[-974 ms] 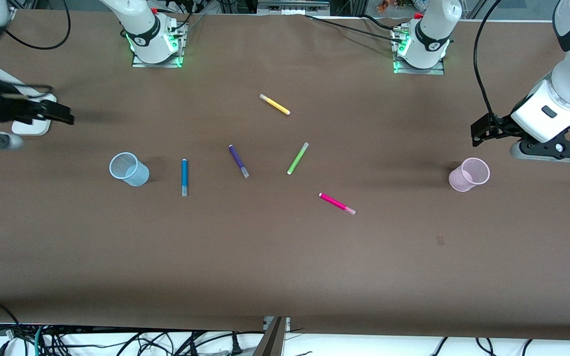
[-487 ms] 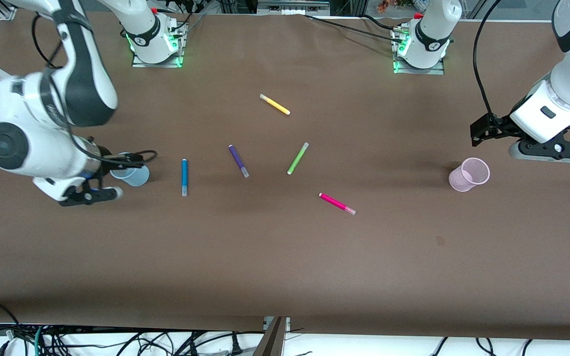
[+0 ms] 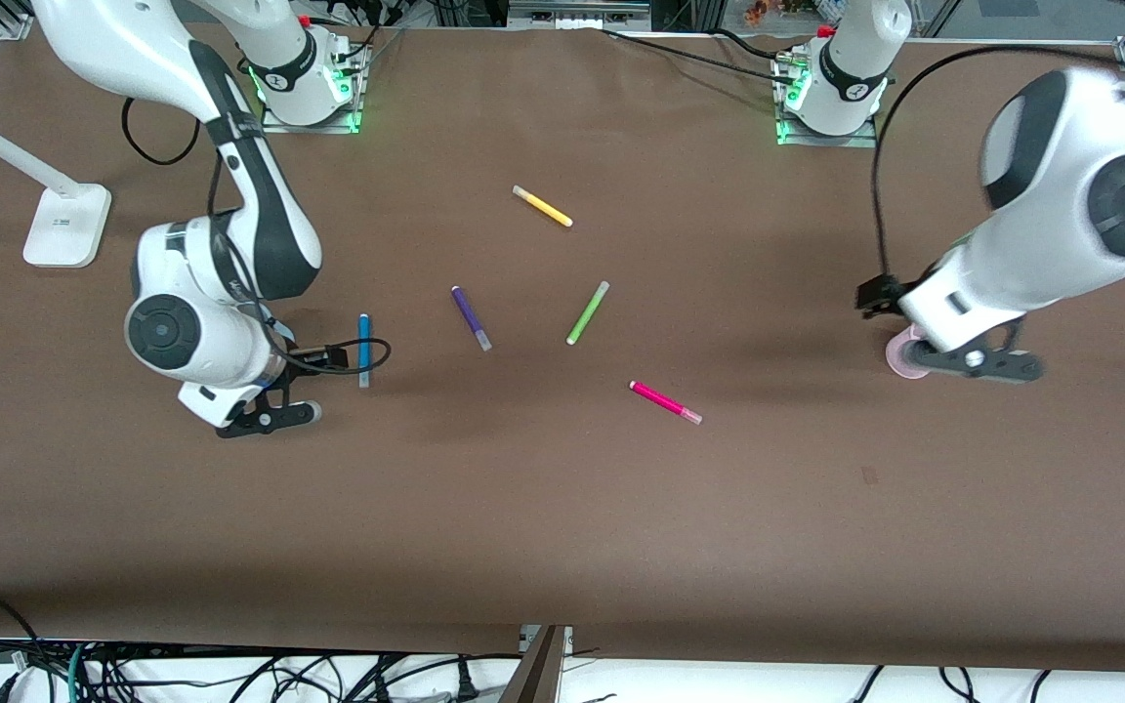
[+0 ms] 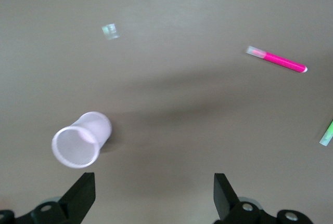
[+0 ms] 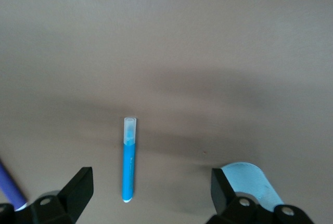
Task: Place pink and blue markers in matching cups
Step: 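Grasp the blue marker with the right gripper while the left gripper grasps the pink marker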
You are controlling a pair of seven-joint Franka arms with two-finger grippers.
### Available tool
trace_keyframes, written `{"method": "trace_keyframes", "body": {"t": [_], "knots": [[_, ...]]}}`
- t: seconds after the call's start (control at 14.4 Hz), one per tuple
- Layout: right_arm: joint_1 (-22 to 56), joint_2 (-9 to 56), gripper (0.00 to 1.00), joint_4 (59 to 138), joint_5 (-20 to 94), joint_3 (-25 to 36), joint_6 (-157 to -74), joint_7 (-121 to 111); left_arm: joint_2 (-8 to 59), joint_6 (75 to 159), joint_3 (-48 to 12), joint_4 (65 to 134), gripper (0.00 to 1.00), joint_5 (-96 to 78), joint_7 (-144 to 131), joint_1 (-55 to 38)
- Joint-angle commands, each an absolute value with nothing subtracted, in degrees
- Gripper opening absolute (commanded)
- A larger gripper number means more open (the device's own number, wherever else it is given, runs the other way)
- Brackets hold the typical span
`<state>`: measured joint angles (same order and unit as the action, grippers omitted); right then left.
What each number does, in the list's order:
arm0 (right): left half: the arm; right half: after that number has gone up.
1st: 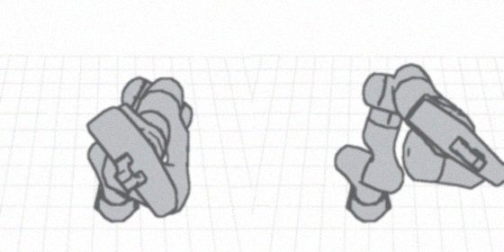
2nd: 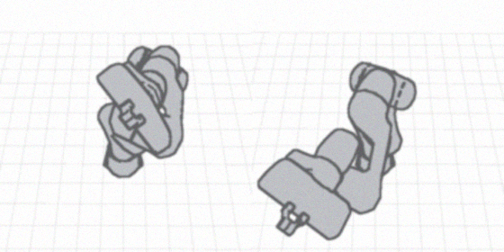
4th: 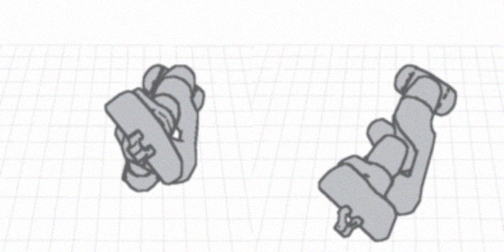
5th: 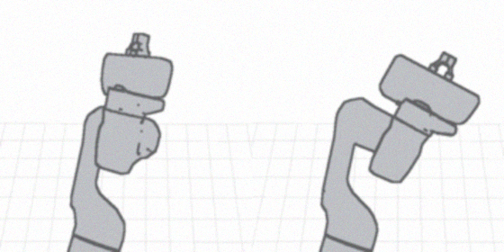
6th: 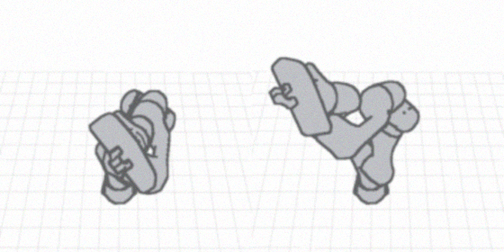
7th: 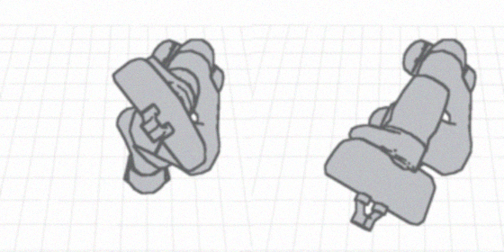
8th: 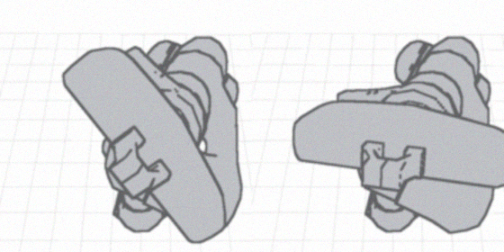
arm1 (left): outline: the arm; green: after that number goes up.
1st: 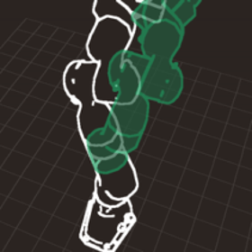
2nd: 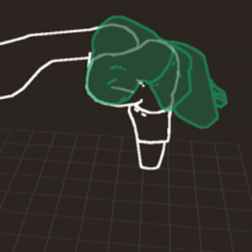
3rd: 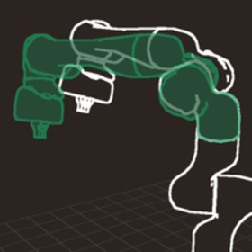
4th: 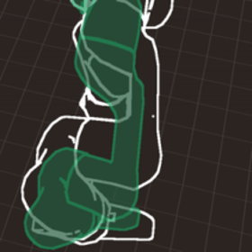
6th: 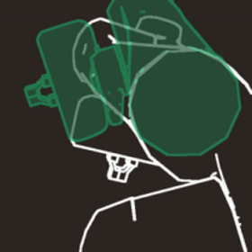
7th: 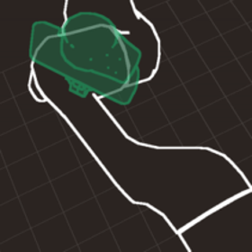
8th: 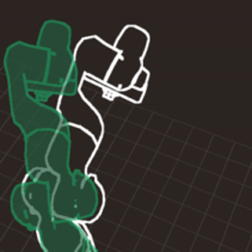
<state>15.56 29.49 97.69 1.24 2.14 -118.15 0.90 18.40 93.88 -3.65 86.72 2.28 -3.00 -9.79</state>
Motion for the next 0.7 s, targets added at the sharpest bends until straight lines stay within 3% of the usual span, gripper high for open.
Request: {"method": "trace_keyframes", "body": {"t": [0.0,0.21,0.56,0.63], "knots": [[17.3,28.9,1.00,103.3,1.4,2.3,-123.2,1.3,27.5,94.5,-3.6,80.2,1.00,2.4,-1.9,-13.3],[17.6,31.5,1.00,105.5,1.4,2.3,-129.2,1.4,34.5,102.5,-4.7,78.1,1.00,2.6,-0.4,-16.3],[19.1,34.4,1.00,106.0,1.4,2.3,-133.2,6.1,38.8,111.2,-4.8,78.9,1.00,2.2,13.0,-20.5],[19.2,34.8,0.94,105.8,1.4,2.3,-133.2,6.4,38.9,111.5,-5.0,79.1,1.00,2.9,17.2,-21.0]]}}
